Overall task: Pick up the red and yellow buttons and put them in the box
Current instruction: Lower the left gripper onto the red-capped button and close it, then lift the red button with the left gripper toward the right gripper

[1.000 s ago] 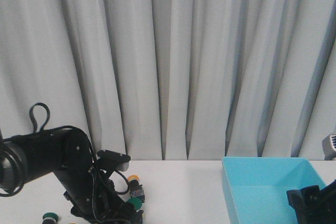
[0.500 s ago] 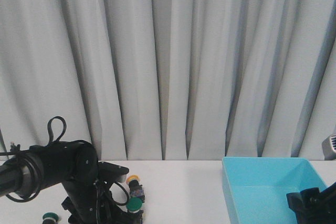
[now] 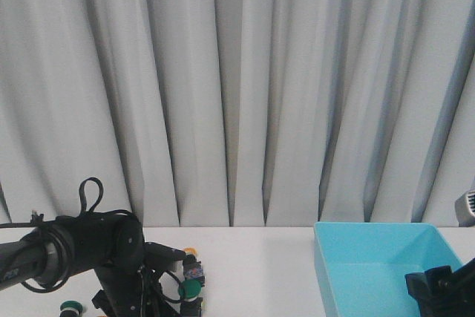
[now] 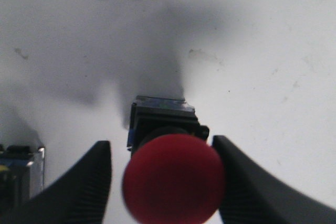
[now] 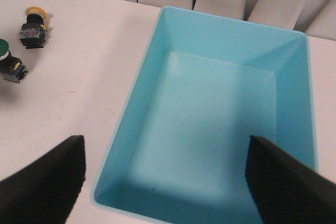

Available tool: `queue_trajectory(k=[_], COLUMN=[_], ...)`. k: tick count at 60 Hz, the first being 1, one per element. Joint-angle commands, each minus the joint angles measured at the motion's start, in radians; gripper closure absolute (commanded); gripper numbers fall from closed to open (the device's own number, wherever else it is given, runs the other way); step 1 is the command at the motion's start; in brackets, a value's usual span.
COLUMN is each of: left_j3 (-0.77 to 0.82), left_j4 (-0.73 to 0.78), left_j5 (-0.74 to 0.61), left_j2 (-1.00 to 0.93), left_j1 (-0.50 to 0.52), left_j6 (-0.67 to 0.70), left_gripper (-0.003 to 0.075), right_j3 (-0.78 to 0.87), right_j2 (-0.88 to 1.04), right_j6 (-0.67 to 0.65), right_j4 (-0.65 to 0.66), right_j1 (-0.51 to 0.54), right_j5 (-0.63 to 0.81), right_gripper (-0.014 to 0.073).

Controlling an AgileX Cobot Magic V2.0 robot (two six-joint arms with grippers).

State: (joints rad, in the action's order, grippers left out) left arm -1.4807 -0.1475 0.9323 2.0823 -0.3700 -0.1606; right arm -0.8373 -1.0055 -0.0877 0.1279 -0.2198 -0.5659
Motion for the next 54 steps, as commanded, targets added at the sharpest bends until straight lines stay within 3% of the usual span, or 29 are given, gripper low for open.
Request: queue_trajectory(k=[1,12,18,28,34,54], left_j3=[-0.028,-0.043,-0.089,-0.190,-0.246,-0.404], left_j4=[-0.020,-0.020,-0.020,-0.040,-0.120,-0.702], left_j5=[-0.018,-0.021,0.023,0.131,0.178,0.285], left_j2=[-0.044,-0.047,-0.056,-0.106,-0.165,-0.287], left_j1=[-0.003,-0.003,-0.003,-0.005,-0.005,-0.008], left_j6=[-0.024,-0.070,-0.074,-0.118,-0.185,-0.446], left_gripper=[0.0451,0.0660,0.0729,0.0727,0.0727,0.0726], right_j3=[-0.037,-0.037,-0.037,-0.037,-0.037,-0.037], right_j2=[0.011,0.011,0.011,0.008,-0.012,-0.139], right_j6=[0.008,0.026,0.137,0.413,0.499,0.598], right_j4=[0.005,0.005,0.002,-0.001,-0.001,0.002], right_j1=[-0.002,-0.002,-0.016,-0.123,-0.190,-0.324], right_j5=[0.056,0.057,0.060,0.102,0.167,0.403], right_gripper=[0.0004,0.0005,0.0005,0.0005,0.0005,0.0005])
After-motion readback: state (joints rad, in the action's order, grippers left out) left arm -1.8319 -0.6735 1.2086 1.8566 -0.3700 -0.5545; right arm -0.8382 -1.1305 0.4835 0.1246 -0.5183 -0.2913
